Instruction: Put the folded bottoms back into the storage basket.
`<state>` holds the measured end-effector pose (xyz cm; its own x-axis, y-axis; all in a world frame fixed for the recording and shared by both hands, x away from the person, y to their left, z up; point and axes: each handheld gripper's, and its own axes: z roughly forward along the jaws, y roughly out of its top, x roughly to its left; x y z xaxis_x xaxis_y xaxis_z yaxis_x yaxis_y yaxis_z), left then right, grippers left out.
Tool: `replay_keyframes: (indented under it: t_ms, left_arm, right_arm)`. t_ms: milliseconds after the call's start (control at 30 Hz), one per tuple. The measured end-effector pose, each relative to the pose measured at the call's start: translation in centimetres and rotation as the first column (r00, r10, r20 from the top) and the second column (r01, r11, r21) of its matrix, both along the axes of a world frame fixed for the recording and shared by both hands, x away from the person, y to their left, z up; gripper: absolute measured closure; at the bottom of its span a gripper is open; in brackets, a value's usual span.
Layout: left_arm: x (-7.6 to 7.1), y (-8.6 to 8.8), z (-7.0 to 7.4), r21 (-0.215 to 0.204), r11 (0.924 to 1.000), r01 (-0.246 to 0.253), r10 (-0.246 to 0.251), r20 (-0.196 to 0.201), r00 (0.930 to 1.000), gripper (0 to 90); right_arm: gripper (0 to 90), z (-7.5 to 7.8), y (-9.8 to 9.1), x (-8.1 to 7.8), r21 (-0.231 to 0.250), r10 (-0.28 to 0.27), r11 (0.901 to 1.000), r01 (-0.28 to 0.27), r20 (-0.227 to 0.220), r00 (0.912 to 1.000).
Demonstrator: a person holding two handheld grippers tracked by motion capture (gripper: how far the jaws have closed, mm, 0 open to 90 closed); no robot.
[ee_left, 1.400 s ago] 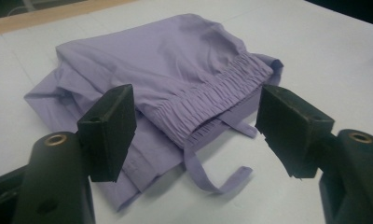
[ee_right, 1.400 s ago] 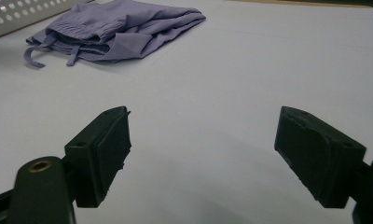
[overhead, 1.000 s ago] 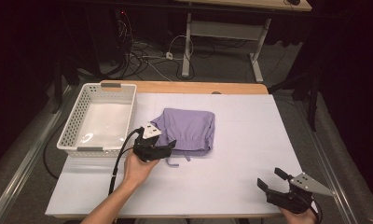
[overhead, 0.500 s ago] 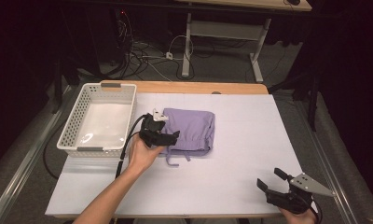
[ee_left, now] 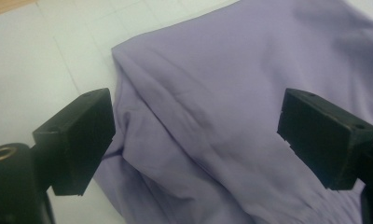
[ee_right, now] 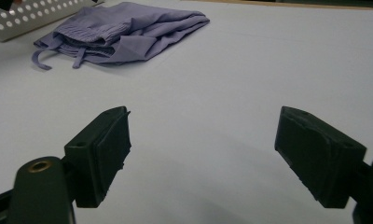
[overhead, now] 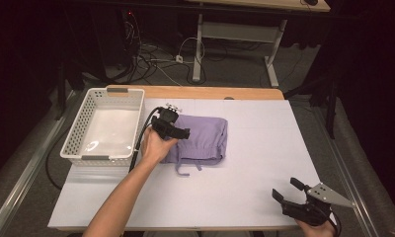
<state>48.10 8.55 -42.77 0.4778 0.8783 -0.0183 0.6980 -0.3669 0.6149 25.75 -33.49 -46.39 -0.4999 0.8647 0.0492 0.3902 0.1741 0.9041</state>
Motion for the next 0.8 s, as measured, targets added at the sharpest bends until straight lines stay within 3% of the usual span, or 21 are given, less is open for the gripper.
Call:
replay_keyframes:
  t_ms: [67,300,467,533,700,800]
  left_arm:
    - [0.5,0.0,-0.3,0.001,0.9999,-0.013,0.013,-0.021,0.9997,3.7]
    - [2.0,0.2,-1.5,0.035,0.9985,-0.043,0.045,-0.075,0.9962,0.0]
    - [3.0,0.6,-2.3,0.018,0.9981,-0.059,0.061,-0.139,0.9884,0.0]
    - [3.4,0.7,-3.1,0.046,0.9966,-0.068,0.075,-0.171,0.9824,0.0]
    - [3.8,1.1,-3.8,0.024,0.9953,-0.093,0.096,-0.200,0.9750,0.0]
    - [4.0,1.2,-4.0,0.014,0.9959,-0.089,0.090,-0.178,0.9798,0.0]
  right_arm:
    - [18.9,0.0,0.1,0.0,-0.002,0.005,1.0000,-0.005,0.001,1.0000]
    - [18.3,0.0,-0.1,0.0,0.001,-0.003,1.0000,0.003,0.005,1.0000]
    - [18.2,0.0,0.0,0.1,-0.001,-0.007,1.0000,0.007,-0.002,1.0000]
    - [18.2,0.0,-0.1,0.0,0.001,-0.008,1.0000,0.008,0.003,1.0000]
    - [18.2,-0.1,-0.1,0.3,0.003,0.000,1.0000,0.000,-0.008,1.0000]
    - [18.2,-0.1,-0.1,0.3,0.001,0.000,1.0000,0.000,-0.008,1.0000]
